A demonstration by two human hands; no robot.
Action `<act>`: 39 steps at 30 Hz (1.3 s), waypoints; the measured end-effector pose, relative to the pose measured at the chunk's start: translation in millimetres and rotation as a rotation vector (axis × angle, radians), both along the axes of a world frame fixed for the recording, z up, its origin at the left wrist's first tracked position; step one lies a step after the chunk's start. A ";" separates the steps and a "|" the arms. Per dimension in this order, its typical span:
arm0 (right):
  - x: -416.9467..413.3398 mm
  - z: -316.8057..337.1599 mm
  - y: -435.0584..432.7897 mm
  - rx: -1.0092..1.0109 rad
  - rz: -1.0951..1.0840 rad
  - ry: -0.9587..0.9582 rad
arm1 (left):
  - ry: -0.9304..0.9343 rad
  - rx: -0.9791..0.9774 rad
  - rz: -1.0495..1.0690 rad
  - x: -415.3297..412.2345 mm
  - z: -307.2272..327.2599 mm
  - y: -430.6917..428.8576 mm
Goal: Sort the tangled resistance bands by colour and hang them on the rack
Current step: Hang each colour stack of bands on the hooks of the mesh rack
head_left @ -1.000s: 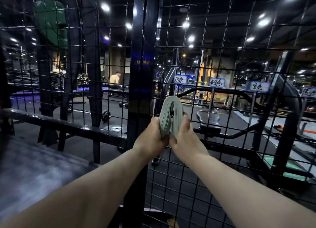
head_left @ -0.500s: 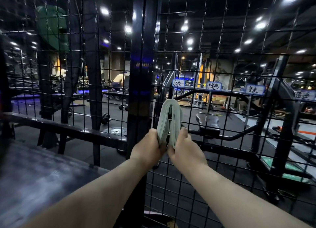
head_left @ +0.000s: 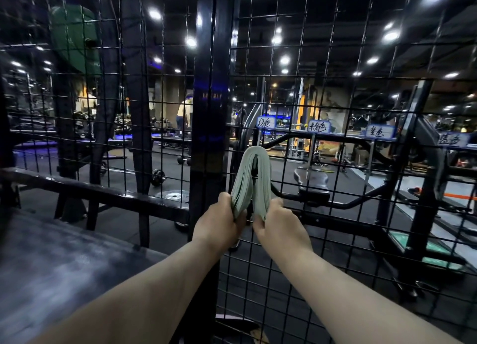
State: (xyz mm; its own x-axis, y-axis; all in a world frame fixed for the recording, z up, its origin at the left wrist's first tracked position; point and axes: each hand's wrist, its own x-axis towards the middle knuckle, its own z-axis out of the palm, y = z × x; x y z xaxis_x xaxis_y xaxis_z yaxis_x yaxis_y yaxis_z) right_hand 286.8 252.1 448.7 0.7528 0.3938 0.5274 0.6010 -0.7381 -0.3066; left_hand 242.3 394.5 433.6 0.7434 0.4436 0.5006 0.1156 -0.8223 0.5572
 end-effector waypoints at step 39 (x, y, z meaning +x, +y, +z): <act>-36.8 -15.7 -52.9 -0.062 -0.039 0.226 | 0.295 0.140 0.021 -32.9 -39.1 -39.8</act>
State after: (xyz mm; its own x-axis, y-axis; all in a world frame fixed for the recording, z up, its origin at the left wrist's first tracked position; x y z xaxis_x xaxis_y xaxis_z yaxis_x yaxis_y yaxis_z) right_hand 250.0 199.2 433.1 0.8642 0.3889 0.3192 0.4930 -0.7810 -0.3835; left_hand 209.3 354.7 394.5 0.8567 0.4029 0.3220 0.2734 -0.8842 0.3788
